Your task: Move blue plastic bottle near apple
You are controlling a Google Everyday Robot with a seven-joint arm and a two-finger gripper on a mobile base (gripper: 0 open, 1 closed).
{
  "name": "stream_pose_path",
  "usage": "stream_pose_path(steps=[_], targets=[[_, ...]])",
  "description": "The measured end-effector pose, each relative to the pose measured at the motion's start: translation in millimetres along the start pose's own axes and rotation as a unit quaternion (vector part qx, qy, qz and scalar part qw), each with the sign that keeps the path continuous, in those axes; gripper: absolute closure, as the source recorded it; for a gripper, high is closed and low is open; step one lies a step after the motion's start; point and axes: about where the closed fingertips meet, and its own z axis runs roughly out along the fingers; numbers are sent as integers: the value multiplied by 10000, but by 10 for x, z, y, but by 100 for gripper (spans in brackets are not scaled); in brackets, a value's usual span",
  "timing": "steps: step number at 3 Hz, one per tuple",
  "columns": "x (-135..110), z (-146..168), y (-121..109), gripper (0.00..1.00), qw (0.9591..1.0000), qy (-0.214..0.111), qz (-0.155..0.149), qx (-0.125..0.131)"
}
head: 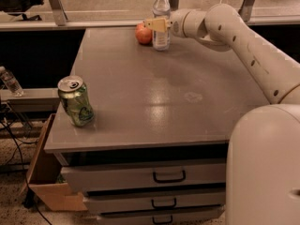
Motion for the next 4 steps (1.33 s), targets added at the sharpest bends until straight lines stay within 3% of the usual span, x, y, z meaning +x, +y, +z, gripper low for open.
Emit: stream_pose_path(steps=[1, 3, 4], targets=[[11, 1, -33, 0, 10000, -12, -20, -12], [-75, -155, -154, 0, 9996, -164, -150, -155], [-290, -621, -323, 0, 9980, -369, -373, -365]])
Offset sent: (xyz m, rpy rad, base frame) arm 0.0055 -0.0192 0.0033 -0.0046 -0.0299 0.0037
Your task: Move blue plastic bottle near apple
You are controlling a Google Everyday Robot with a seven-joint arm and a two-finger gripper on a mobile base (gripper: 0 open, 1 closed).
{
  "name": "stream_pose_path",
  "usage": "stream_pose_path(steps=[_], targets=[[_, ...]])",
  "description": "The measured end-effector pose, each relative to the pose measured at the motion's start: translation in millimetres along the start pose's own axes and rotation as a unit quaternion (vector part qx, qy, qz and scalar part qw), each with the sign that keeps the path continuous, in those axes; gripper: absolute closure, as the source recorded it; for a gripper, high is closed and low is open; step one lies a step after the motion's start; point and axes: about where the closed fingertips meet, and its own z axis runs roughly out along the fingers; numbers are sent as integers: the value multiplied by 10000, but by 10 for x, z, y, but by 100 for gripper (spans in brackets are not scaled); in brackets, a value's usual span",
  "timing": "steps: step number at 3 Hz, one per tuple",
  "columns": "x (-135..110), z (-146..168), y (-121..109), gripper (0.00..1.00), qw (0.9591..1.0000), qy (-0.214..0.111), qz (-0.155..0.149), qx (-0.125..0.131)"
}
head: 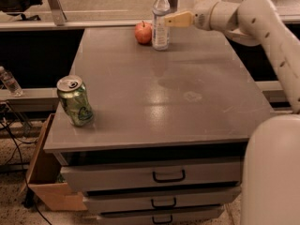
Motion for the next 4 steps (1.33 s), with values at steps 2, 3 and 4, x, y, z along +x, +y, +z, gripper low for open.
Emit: stream_pose_path(steps=[2, 3, 4], targets=[[-471, -1245, 65, 0, 9984, -12, -377, -431], [-617, -1790, 221, 0, 9975, 126, -456, -525], [-629, -1847, 230, 0, 9974, 142, -465, -526]])
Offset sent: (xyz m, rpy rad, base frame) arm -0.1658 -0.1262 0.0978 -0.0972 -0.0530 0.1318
